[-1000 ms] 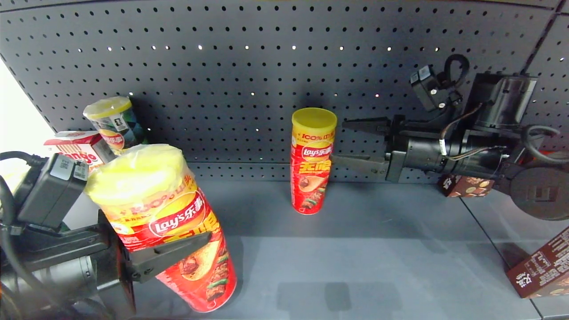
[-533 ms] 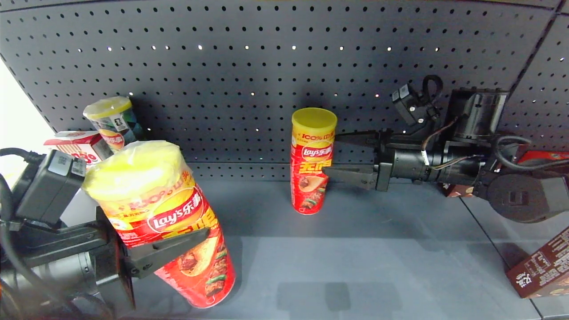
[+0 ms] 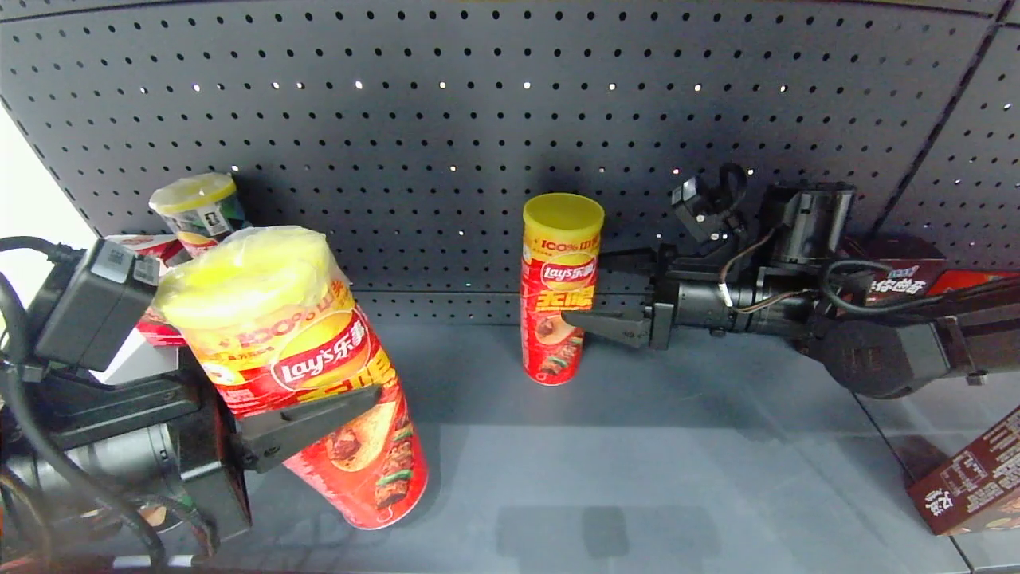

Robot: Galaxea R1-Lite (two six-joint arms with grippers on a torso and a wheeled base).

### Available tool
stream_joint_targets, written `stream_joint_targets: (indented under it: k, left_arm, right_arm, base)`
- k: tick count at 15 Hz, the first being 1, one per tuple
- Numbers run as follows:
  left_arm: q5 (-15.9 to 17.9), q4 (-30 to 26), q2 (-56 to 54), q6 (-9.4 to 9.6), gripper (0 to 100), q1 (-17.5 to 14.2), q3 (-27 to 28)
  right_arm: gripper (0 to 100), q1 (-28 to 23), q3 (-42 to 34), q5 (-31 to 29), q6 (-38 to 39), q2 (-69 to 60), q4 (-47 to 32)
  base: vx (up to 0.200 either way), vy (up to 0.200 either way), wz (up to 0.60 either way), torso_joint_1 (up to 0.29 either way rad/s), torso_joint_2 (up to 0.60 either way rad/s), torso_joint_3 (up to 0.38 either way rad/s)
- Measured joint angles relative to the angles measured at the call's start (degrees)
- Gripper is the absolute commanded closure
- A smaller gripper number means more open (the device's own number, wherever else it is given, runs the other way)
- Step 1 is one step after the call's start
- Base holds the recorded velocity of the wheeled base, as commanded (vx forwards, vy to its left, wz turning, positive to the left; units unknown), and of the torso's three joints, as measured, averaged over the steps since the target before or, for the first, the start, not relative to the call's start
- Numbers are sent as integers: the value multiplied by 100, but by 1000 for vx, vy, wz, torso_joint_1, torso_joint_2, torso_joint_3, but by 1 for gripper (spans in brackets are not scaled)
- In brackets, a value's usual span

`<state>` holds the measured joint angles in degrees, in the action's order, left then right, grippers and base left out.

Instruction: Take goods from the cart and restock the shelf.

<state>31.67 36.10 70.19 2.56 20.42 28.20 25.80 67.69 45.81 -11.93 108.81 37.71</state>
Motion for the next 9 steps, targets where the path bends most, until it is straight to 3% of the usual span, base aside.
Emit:
stream_joint_targets:
  k: [9]
  left_arm:
    - [-12,4,188,6,100,-5,77]
  right_arm:
    - [0,6,162,193,9,590,256]
  base:
    - [0,0,0,0,0,0]
